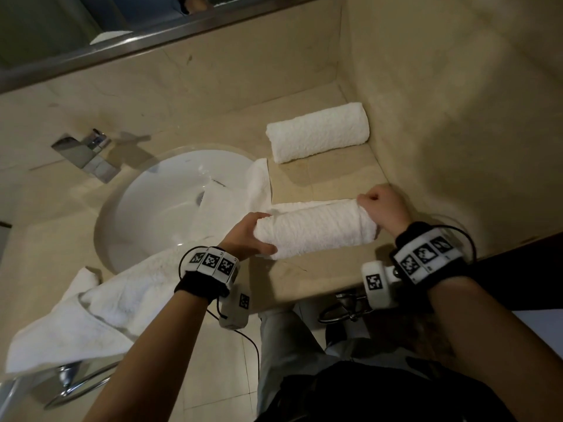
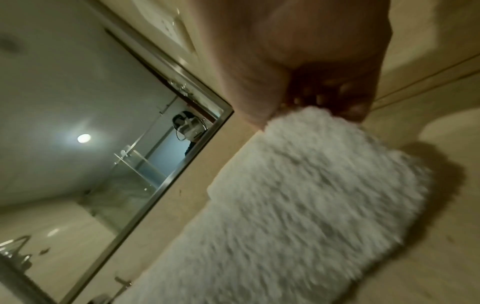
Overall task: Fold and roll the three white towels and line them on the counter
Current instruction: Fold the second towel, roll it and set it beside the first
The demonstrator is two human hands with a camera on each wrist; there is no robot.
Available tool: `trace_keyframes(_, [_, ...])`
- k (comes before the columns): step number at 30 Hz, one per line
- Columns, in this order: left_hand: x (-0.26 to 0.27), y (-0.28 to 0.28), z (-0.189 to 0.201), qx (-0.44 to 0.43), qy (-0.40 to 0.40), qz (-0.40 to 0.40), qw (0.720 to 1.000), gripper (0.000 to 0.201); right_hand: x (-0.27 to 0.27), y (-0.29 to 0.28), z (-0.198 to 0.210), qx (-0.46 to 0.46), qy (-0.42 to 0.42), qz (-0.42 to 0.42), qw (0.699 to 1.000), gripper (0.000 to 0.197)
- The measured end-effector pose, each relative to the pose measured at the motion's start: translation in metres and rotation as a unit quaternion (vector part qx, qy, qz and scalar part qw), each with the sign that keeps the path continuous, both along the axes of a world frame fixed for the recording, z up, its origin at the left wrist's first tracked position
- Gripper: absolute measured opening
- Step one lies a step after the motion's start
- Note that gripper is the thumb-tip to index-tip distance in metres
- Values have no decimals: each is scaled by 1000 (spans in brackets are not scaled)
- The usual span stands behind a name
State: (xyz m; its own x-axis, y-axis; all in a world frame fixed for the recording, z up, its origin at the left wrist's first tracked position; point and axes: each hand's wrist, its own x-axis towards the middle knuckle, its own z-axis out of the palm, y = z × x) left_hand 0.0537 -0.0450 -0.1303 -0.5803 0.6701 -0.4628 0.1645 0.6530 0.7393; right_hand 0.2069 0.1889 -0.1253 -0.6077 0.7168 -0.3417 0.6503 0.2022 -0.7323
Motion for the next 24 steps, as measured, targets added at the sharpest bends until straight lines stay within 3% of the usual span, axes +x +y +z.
trace_keyframes(4, [-3, 2, -1, -34, 18, -6, 999, 92, -6, -6, -9, 72, -3, -48, 996, 34])
trace_keyframes(8, [-5, 8, -1, -48, 50, -44, 997, 59, -3, -6, -10, 32, 56, -39, 997, 5])
trace_keyframes(11, [-5, 6, -4, -45, 44, -43, 997, 68, -2, -4, -8, 52, 58, -6, 997, 11])
trace_keyframes(15, [-7, 0, -7, -33, 16, -18, 999, 80, -1, -3, -11, 64, 47, -62, 995, 19])
trace_keyframes(18, [-7, -5, -6, 44, -41, 39, 997, 64, -5, -4, -15, 1, 64, -119, 991, 23])
trace_keyframes(20, [-5, -7, -4, 93, -56, 145, 983, 37, -8, -4, -17, -49, 66, -140, 987, 20])
trace_keyframes(22, [-4, -5, -2, 97, -35, 221, 970, 17, -10, -5, -18, -41, 52, -120, 991, 12])
trace_keyframes(24, [-2, 1, -1, 61, 22, 215, 974, 18, -11, -12, -16, 8, 39, -97, 994, 14])
